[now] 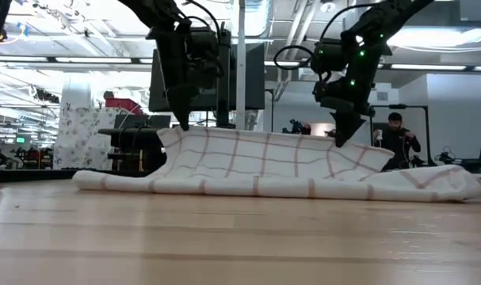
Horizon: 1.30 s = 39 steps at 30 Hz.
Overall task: Roll towel
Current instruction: Fold the white towel
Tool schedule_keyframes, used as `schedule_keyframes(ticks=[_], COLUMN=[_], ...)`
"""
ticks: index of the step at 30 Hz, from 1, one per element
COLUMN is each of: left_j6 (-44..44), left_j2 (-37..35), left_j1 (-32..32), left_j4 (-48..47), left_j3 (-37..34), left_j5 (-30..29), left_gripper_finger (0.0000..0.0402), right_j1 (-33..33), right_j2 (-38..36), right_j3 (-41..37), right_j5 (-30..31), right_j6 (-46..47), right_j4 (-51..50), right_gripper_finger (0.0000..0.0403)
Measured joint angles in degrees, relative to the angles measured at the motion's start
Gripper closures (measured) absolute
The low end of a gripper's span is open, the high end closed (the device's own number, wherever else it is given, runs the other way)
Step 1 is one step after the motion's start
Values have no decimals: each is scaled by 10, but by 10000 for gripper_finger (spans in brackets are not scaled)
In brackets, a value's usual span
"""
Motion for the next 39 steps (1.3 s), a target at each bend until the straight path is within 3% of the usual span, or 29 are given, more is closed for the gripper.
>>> schedule_keyframes(ticks=[11, 22, 30, 33, 36, 39], left_j6=[15, 31, 23, 1, -28, -48], left_j2=[0, 0, 0, 0, 0, 0], left_j1=[7, 34, 28, 44, 76, 103], left_j4=[7, 10, -25, -33, -6, 1], left_j3=[-1, -2, -2, -6, -30, -57], left_j5=[-5, -27, -16, 56, 153, 177], left_gripper_finger=[401, 321, 314, 314, 314, 314], right_j1=[-18, -80, -79, -83, -116, -156], right_j2=[0, 0, -3, 0, 11, 48], right_j3=[-11, -12, -4, -5, -16, -16], right_j5=[8, 28, -5, -12, -68, -115], right_j6=[-8, -19, -3, -7, 3, 24], right_j4=[48, 54, 5, 44, 108, 134], right_gripper_finger=[386, 244, 185, 182, 182, 182])
